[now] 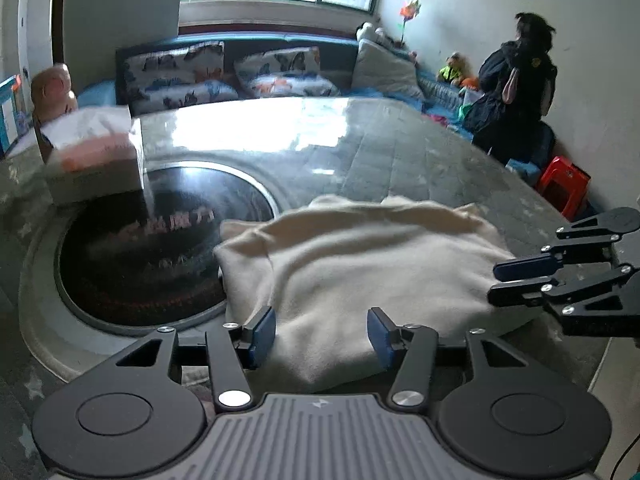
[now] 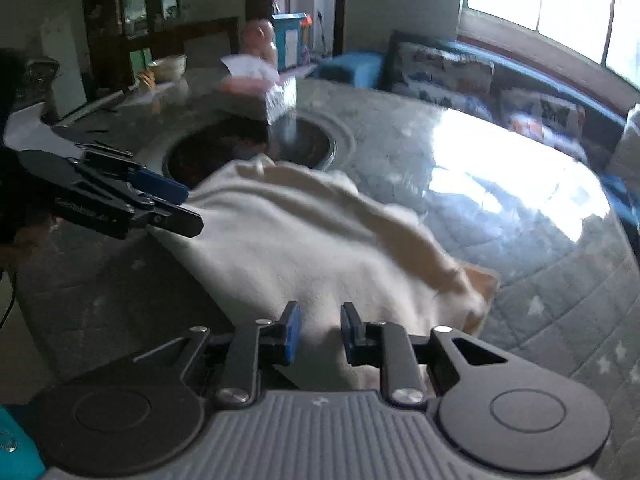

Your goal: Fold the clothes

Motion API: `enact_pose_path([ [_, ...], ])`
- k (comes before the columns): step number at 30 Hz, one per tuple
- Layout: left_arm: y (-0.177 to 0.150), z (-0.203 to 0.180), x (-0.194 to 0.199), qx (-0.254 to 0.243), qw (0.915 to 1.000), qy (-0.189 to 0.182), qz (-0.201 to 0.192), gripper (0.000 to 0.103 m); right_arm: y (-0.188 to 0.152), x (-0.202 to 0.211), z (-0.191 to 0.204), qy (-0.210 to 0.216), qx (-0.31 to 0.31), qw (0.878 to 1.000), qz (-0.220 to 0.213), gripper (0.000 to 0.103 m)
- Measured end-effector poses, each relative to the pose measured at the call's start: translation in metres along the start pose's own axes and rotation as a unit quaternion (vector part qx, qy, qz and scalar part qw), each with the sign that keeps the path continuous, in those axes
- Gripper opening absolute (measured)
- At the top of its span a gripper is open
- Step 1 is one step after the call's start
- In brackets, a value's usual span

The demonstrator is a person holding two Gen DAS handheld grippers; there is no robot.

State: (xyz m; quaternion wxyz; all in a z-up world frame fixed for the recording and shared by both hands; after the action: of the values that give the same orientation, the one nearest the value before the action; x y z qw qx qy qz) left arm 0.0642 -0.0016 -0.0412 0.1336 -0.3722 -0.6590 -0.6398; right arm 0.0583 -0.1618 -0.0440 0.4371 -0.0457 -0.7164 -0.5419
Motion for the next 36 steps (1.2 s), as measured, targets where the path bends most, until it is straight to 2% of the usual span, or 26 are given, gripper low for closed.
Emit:
enact_pose_path([
  [2, 0.0, 0.001, 0.002, 0.003, 1.0, 0.0, 0.0, 0.056, -0.006, -0.004, -0.004, 0.001, -0.01, 1.0, 0.016, 0.022],
  [3, 0.0, 0.001, 0.002, 0.004, 1.0, 0.001, -0.001, 0.056, -0.009, -0.007, -0.006, 0.003, -0.017, 1.0, 0.022, 0.027],
  [7, 0.002, 0.002, 0.01, 0.008, 0.9999, 0.001, -0.007, 0.059, -0.003, 0.0, -0.005, 0.002, -0.021, 1.0, 0.018, 0.028],
  [9, 0.003, 0.002, 0.016, 0.006, 0.9998, 0.011, -0.012, 0.068, 0.004, 0.005, 0.002, 0.004, 0.0, 1.0, 0.01, 0.029],
  [12, 0.002, 0.005, 0.021, 0.01, 0.9993, 0.034, -0.011, 0.074, 0.011, 0.003, 0.016, 0.011, 0.021, 1.0, 0.007, 0.035],
  [16, -0.002, 0.009, 0.03, 0.015, 0.9982, 0.056, -0.014, 0.083, 0.016, -0.005, 0.039, 0.027, 0.045, 0.999, 0.009, 0.036],
  [20, -0.005, 0.015, 0.04, 0.017, 0.9965, 0.079, -0.022, 0.093, 0.02, -0.007, 0.061, 0.034, 0.073, 0.997, 0.005, 0.046],
  [24, -0.007, 0.023, 0.048, 0.029, 0.9943, 0.099, -0.028, 0.102, 0.025, -0.007, 0.079, 0.041, 0.096, 0.995, 0.003, 0.047],
  [36, -0.007, 0.059, 0.057, 0.086, 0.9867, 0.135, -0.027, 0.103, 0.04, -0.026, 0.118, 0.046, 0.157, 0.986, -0.001, 0.05],
])
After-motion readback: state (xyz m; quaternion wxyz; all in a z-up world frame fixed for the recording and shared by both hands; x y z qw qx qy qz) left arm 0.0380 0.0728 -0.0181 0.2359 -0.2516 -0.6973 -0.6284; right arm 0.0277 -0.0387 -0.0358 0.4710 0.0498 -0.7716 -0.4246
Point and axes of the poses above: each gripper's, at about its wrist camera, not at the fingertips, and x roughly against the way its jaws point, z to its left, y to its top, the point moved 5 cm from there along -x, roughly the way its jaws point, and after that the axes turned 4 degrees about -z, right-handed, at the moved point
